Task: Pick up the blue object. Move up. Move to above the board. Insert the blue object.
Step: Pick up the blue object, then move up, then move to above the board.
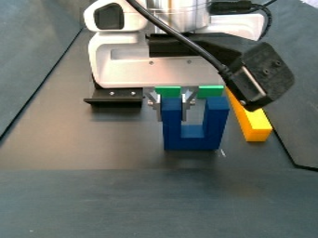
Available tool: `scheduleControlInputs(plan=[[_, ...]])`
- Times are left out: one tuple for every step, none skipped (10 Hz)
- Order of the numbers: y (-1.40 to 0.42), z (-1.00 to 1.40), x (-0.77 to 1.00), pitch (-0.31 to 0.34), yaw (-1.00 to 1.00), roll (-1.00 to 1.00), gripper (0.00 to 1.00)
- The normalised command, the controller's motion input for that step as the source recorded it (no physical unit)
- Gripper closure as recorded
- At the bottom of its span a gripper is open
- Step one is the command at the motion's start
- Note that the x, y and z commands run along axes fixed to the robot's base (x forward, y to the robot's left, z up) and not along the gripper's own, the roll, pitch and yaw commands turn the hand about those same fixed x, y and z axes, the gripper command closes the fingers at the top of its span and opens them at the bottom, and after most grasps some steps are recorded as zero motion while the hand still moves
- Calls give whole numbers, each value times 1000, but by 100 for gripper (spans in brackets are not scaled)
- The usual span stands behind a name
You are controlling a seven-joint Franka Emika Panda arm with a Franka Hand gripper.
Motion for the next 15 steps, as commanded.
scheduleControlInputs(plan=[[0, 0, 0, 0, 0, 0, 100], [0, 0, 0, 0, 0, 0, 100], [0, 0, 0, 0, 0, 0, 100], [0, 0, 0, 0, 0, 0, 100], [0, 0, 0, 0, 0, 0, 100], [0, 833, 0, 0, 0, 0, 100], [-41, 813, -8, 18, 15, -9, 100], [-31, 518, -45, 49, 11, 16, 100], [-21, 234, -4, 35, 12, 39, 100], [0, 1400, 0, 0, 0, 0, 100], [0, 1400, -14, 16, -6, -9, 100], [-8, 1400, -38, 21, -1, 16, 100], [-3, 1400, 13, 21, 0, 15, 100], [17, 1400, 40, 60, 1, 1, 100], [4, 688, 34, 82, -5, -2, 100]])
